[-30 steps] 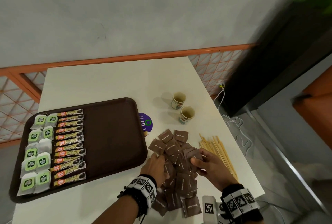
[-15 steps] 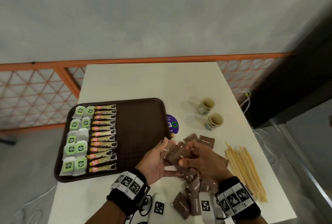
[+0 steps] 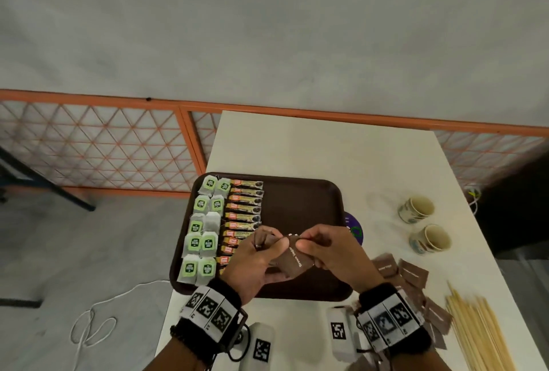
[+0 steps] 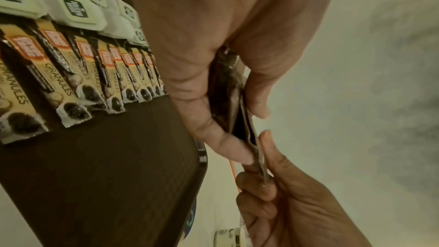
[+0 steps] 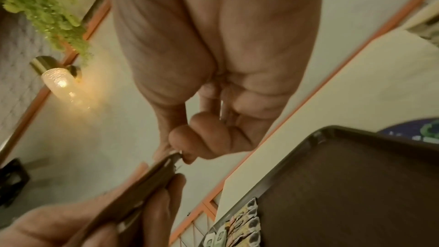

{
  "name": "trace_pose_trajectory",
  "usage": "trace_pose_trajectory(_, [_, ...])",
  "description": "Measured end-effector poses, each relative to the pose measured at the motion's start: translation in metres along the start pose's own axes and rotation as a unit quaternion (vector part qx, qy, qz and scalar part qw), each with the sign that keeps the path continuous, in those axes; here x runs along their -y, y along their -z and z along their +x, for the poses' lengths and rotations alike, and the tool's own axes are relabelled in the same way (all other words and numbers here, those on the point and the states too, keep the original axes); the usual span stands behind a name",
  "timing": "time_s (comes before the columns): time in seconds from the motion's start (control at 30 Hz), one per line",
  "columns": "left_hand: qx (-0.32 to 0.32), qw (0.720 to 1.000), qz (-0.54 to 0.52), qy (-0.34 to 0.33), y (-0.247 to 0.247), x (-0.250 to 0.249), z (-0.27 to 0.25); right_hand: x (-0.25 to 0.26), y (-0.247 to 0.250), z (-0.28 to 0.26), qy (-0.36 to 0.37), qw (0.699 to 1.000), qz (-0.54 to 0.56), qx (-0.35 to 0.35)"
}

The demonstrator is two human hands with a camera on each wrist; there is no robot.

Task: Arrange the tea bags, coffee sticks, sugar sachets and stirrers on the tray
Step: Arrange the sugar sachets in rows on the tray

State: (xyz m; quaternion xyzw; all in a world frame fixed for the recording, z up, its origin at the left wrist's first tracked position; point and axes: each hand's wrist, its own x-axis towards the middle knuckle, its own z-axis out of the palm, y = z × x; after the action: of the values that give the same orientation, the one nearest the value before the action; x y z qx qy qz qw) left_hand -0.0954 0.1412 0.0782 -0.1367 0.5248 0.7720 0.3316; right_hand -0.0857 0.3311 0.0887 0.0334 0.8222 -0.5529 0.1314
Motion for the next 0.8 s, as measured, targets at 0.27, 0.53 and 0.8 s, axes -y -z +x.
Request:
trace_pose_trajectory(0.27, [-0.002, 1.0, -0.026, 0.006, 0.028, -0.009, 0.011, 0.013, -0.037, 0.012, -0.019, 1.0, 0.01, 0.001])
trace_pose_trajectory(0.53, [-0.036, 0.999, 0.004, 0.017, 0.064, -0.012, 0.026, -0.006, -0.044, 0.044, -0.18, 0.967, 0.118, -0.133])
trace_pose_trajectory(0.8, [-0.086, 0.995, 0.042, 0.029, 0.109, -0.012, -0.001, -0.052, -0.043, 0.114, -0.289, 0.926, 0.064, -0.236])
